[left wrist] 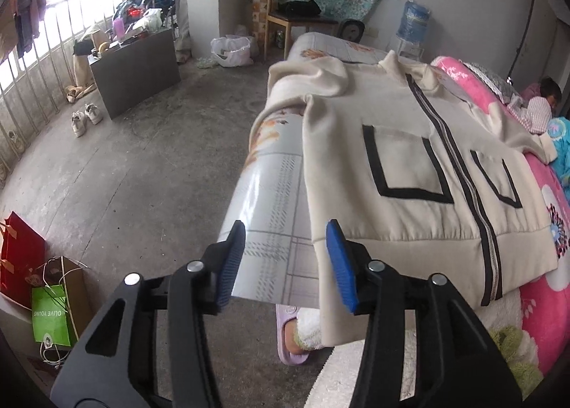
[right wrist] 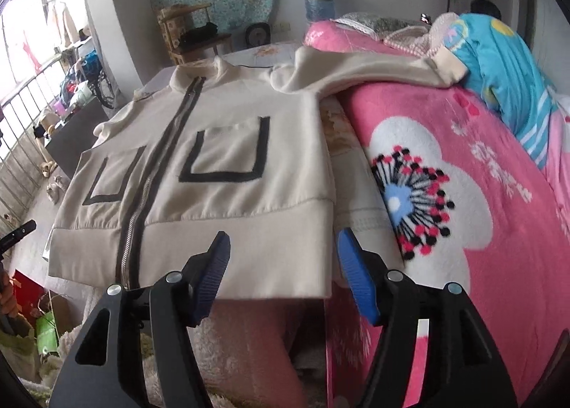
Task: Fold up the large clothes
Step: 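Move the left gripper to the jacket's side edge near the sleeve, then grasp the jacket sleeve with the left gripper and lift it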
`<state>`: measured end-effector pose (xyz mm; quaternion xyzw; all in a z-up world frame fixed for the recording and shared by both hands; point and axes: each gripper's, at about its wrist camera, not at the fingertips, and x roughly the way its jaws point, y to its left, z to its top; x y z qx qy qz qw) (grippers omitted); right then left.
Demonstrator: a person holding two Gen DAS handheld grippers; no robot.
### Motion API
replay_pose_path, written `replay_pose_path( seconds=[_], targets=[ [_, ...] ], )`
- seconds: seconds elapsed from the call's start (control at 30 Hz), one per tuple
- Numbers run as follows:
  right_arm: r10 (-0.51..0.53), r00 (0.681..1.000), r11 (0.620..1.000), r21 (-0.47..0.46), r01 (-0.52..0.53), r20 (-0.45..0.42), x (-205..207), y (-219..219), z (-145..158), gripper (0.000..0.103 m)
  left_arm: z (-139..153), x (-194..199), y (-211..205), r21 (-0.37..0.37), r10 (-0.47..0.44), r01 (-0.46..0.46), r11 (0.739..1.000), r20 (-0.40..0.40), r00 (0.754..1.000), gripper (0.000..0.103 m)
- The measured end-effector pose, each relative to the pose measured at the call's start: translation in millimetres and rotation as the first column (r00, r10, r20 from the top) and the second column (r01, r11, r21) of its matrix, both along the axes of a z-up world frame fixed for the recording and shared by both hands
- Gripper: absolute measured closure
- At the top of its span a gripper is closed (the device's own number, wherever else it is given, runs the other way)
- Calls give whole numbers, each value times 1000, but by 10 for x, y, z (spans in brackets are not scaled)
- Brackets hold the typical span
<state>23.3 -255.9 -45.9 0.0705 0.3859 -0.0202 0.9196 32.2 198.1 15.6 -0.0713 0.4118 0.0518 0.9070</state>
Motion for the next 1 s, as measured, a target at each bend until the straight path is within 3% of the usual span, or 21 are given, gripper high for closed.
replay_pose_path(
  seconds=[0.27,0.4,0.5,0.57,0.63,0.7,0.83,0.93,0.97,1.0],
  targets=[
    [219,976,975,-38,-218,21,725,785,250,22,250,334,505,-85,99,-94,992,57,994,27],
    [342,940,937,-79,-340,11,1142,1293,289,17,329,684,808,-193,136,-121,974,66,989,19],
    [418,908,903,-105,-418,-22,1441,1637,225,17,238,1028,1129,-340,173,-152,928,32,984,19],
    [449,892,885,-111,-452,-50,1635,1837,147,17,81,1250,1348,-458,197,-179,871,-9,980,19],
    [474,877,870,-113,-480,-80,1814,2000,32,17,-181,1484,1558,-584,216,-220,781,-78,973,19],
    [490,864,858,-110,-501,-111,1987,2135,-107,17,-562,1702,1779,-716,225,-276,641,-168,960,19],
    [498,851,849,-104,-518,-167,2245,2286,-342,17,-1364,1934,1984,-834,212,-389,392,-329,920,19],
    [495,843,848,-95,-521,-209,2382,2358,-472,17,-2038,2013,2002,-889,146,-439,129,-421,895,19],
    [490,843,849,-97,-519,-223,2418,2374,-507,17,-2210,2041,1974,-887,131,-455,83,-443,887,19],
    [487,842,850,-99,-518,-232,2454,2384,-531,17,-2356,2073,1938,-881,119,-470,62,-461,879,19]
  ],
)
